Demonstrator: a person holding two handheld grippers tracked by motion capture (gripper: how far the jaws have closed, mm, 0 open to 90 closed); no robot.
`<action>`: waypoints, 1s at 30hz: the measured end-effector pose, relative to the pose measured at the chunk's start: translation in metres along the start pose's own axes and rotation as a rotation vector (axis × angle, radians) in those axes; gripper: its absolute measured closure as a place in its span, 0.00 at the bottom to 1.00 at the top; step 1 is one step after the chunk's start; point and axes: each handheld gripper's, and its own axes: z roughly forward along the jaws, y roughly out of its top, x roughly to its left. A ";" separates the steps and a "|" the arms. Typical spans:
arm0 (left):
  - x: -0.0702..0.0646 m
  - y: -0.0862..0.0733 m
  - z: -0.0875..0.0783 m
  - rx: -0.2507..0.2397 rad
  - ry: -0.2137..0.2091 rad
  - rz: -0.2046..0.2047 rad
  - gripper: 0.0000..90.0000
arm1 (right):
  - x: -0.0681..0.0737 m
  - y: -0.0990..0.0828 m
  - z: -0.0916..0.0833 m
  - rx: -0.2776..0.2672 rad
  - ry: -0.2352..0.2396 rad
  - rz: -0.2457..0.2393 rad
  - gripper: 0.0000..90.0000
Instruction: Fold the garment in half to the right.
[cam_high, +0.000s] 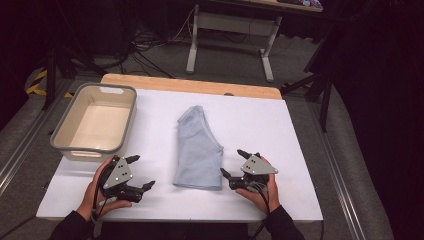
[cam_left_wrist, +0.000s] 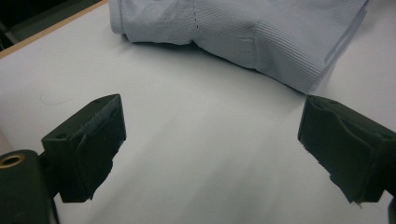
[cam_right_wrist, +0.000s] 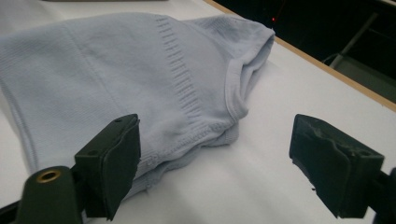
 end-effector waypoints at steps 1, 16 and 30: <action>0.000 0.000 0.000 -0.002 0.002 -0.005 0.10 | 0.000 0.000 0.001 0.005 -0.003 0.002 0.19; -0.008 0.020 0.016 -0.008 -0.042 -0.047 0.12 | -0.015 0.015 0.008 0.038 -0.012 0.076 0.21; -0.019 0.049 0.051 0.026 -0.102 -0.078 0.13 | -0.027 0.065 0.054 0.052 0.027 0.102 0.18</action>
